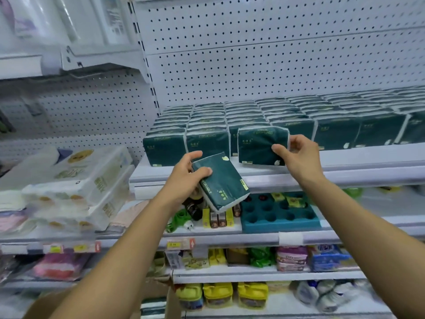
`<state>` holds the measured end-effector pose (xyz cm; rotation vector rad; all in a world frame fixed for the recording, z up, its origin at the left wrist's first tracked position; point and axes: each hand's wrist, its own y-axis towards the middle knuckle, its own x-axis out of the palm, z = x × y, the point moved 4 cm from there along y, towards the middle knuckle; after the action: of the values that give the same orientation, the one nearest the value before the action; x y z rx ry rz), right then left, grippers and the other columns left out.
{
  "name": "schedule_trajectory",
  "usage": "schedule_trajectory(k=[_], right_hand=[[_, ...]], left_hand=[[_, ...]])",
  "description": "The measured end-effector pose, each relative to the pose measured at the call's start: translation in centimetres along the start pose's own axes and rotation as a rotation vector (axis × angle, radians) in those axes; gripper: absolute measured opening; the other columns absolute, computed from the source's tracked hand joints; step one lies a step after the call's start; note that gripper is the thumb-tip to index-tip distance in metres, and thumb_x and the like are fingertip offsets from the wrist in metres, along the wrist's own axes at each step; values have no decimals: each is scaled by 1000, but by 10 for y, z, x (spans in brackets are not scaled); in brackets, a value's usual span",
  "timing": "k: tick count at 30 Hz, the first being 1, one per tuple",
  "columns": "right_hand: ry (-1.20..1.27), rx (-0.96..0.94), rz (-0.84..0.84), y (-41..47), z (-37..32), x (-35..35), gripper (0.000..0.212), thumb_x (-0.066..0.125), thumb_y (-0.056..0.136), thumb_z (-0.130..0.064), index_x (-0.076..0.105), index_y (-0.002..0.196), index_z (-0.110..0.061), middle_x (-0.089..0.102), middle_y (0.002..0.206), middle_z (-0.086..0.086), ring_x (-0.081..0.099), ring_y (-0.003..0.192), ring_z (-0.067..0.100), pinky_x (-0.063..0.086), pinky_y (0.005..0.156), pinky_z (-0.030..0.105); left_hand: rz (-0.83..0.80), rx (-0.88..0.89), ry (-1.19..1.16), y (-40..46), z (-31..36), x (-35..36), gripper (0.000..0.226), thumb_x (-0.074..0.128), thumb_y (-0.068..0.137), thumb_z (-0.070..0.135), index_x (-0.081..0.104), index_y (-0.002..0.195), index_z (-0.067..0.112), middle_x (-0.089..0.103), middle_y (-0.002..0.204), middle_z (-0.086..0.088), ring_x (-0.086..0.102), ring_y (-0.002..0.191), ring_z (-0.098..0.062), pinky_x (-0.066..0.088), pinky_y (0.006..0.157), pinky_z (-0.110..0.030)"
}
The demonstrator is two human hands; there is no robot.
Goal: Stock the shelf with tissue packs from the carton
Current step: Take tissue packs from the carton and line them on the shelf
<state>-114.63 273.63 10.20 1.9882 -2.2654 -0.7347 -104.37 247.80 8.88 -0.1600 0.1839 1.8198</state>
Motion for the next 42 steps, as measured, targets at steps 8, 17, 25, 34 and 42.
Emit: schedule_trajectory(k=[8, 17, 25, 34, 42], right_hand=[[-58, 113, -56, 16, 9, 24, 22, 73, 86, -24, 60, 98, -11, 62, 88, 2, 58, 82, 20, 45, 72, 27], [-138, 31, 115, 1, 7, 12, 35, 67, 90, -26, 42, 114, -18, 53, 106, 2, 53, 82, 10, 47, 79, 33], [-130, -186, -504, -29, -27, 13, 47, 80, 77, -39, 62, 119, -29, 67, 106, -12, 59, 99, 1, 42, 79, 13], [159, 5, -373, 0, 5, -59, 22, 77, 79, -16, 63, 96, -11, 73, 90, 0, 68, 84, 12, 51, 68, 23], [180, 79, -79, 34, 42, -94, 24, 70, 88, -12, 59, 109, -11, 71, 97, -1, 65, 76, 4, 50, 65, 18]], left_hand=[[-59, -31, -49, 16, -10, 3, 41, 66, 92, 19, 51, 128, 32, 63, 118, -8, 69, 90, -20, 61, 78, -44], [-162, -24, -154, 27, -5, 10, 47, 74, 87, 18, 52, 128, 20, 76, 99, -5, 74, 82, -19, 56, 59, -29], [-314, 65, -87, 25, 22, 53, 43, 78, 83, 14, 56, 119, 8, 77, 96, -11, 74, 86, -28, 59, 78, -42], [276, 583, 385, 35, 66, 81, 14, 64, 93, 31, 63, 106, 26, 63, 102, 14, 58, 99, -9, 45, 89, -29], [165, 682, 1417, 75, 48, 113, 92, 50, 92, 63, 2, 158, 22, 7, 166, -2, 0, 153, -23, -12, 120, -52]])
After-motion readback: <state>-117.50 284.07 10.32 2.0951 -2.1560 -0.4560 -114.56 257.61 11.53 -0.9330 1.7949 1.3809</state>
